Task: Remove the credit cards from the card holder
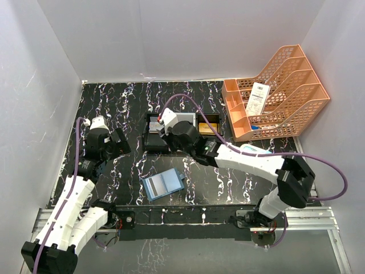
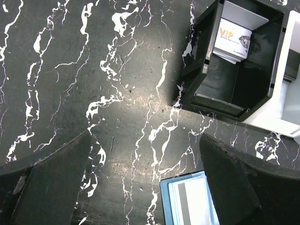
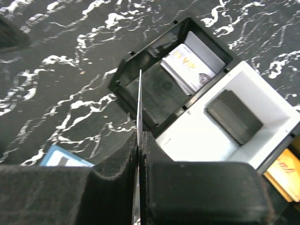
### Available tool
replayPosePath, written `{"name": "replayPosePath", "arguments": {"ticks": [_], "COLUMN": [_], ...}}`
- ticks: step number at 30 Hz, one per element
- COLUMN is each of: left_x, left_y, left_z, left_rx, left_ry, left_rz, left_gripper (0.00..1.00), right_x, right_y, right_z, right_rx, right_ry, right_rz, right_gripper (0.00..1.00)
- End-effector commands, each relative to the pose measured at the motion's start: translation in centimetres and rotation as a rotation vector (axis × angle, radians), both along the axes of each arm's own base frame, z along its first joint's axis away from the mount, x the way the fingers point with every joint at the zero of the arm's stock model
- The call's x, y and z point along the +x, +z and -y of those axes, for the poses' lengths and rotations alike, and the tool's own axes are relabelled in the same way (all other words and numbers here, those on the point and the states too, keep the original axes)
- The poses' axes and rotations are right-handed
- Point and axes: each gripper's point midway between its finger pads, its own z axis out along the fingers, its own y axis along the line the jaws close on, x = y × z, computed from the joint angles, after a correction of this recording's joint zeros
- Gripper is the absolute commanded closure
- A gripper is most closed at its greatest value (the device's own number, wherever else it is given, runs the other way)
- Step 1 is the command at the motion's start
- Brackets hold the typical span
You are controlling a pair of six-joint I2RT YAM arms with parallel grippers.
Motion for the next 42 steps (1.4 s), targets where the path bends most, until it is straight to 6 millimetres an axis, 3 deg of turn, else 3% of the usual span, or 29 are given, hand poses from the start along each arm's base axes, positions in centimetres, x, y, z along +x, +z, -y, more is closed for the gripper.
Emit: {"name": "replayPosePath", "arguments": {"ticks": [1, 17, 27, 42], "left_x": [0.5, -0.1, -0.3, -0.4], "left_y": [0.5, 1.7, 1.9, 2.0], "left_z": [-0.8, -2.7, -2.9, -2.9], "left_rx": [0.027, 0.063, 0.065, 0.066], "left_ry": [0.035, 0.129, 0.138, 0.141], "left_rz": [0.028, 0.072, 0.078, 0.085], "left_gripper": [0.01, 0.01, 0.01, 0.01], "right_x": [3.3, 10.4, 14.2, 17.0], "right_y": [3.4, -2.5, -4.6, -8.2], "right_z": [-0.8, -5.5, -5.5, -4.4], "right_rx": [-0.049, -0.363, -0.477, -0.644], "right_ry": [-0.034, -0.045, -0.058, -0.061], "right_rz": [0.221, 0.349, 0.373, 0.36], "right_gripper": [1.0, 1.0, 1.0, 1.0]}}
